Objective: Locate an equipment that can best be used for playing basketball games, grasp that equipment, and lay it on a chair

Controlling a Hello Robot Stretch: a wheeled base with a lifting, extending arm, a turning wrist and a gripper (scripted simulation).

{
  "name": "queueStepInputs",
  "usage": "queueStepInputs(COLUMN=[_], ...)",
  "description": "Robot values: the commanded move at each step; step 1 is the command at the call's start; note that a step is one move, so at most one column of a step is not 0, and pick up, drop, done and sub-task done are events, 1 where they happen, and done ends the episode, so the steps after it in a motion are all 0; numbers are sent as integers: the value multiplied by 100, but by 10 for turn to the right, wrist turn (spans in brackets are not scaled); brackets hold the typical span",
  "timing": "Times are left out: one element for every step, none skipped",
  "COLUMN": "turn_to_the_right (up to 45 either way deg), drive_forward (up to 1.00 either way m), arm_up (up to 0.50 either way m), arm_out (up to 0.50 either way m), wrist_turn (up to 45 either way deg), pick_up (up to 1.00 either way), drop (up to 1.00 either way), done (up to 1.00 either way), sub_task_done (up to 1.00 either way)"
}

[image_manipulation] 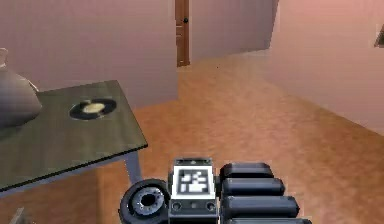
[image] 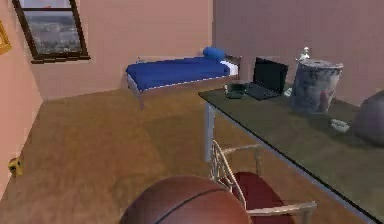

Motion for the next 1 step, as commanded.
queueStepInputs(turn_to_the_right=[-450], drive_forward=[0], arm_up=[0], arm_out=[0], wrist_turn=[0], pick_up=[0], drop=[0], done=[0], sub_task_done=[0])
